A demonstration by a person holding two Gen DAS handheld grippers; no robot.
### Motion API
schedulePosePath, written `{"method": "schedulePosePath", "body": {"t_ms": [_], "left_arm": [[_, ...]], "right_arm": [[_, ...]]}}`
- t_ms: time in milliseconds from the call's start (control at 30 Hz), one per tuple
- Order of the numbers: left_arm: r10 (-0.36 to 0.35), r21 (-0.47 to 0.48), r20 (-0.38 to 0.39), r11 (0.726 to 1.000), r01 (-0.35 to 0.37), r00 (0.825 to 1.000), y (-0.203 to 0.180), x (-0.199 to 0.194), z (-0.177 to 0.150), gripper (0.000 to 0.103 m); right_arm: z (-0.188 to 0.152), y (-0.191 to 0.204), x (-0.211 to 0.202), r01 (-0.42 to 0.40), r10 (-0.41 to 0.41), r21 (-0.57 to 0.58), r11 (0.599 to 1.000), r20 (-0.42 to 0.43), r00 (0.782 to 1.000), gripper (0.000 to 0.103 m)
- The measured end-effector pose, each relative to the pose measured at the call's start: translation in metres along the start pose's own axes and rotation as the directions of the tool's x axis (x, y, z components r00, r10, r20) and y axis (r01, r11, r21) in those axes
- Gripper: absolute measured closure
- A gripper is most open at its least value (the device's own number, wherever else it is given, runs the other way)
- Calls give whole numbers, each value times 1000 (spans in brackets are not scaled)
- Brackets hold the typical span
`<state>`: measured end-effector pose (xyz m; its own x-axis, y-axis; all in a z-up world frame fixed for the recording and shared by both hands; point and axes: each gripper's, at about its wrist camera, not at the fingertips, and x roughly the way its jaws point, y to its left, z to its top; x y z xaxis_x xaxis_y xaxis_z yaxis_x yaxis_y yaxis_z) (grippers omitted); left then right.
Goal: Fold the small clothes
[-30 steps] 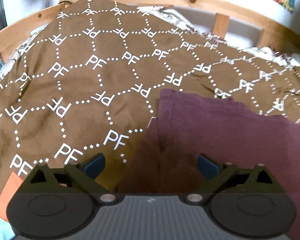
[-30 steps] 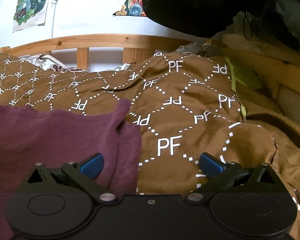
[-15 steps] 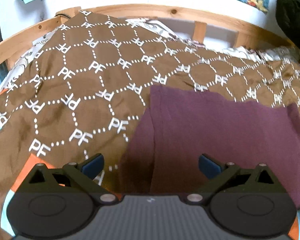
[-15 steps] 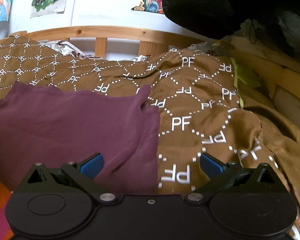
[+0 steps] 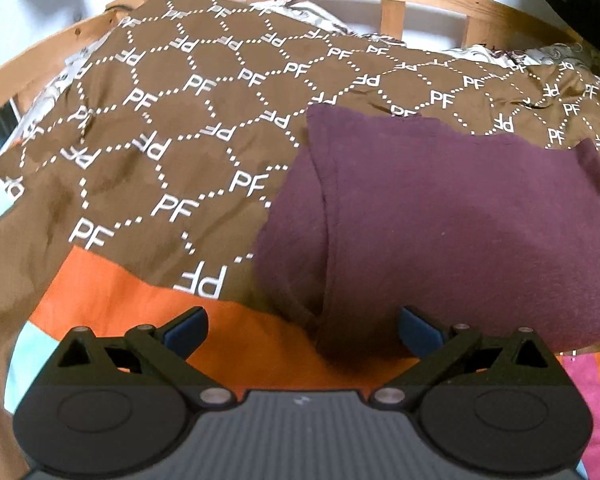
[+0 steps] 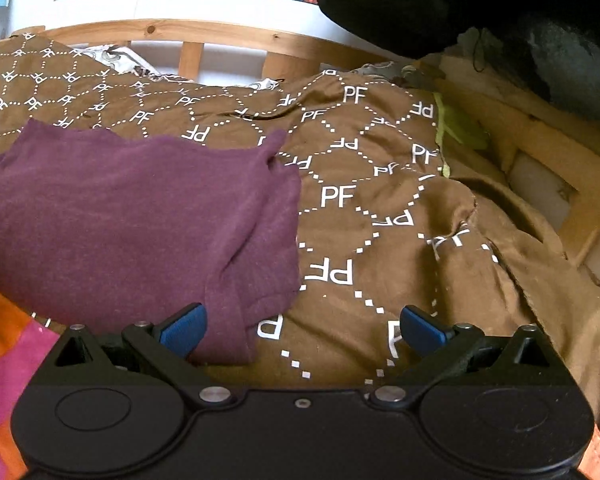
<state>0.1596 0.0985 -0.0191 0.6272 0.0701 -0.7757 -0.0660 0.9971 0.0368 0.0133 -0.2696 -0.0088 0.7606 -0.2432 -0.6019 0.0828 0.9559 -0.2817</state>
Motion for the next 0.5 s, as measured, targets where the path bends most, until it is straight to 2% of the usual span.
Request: {"method": "schedulePosePath", "body": {"t_ms": [100,267,500], "left_arm": [[-1,-13,-17,1000,0,1000,8,1,-1,1],[3,-22,-28,1000,-4,1000,19,0,-2,1],[21,-26,-34,999,-22,999,29,0,-2,1]], "right_arm": [[2,2,-7,19,-19,4,1000,56,998,1],[16,6,-21,7,-10,16,1000,208,978,1],[42,36,-15,-95,96,-16,995,237,967,1]]}}
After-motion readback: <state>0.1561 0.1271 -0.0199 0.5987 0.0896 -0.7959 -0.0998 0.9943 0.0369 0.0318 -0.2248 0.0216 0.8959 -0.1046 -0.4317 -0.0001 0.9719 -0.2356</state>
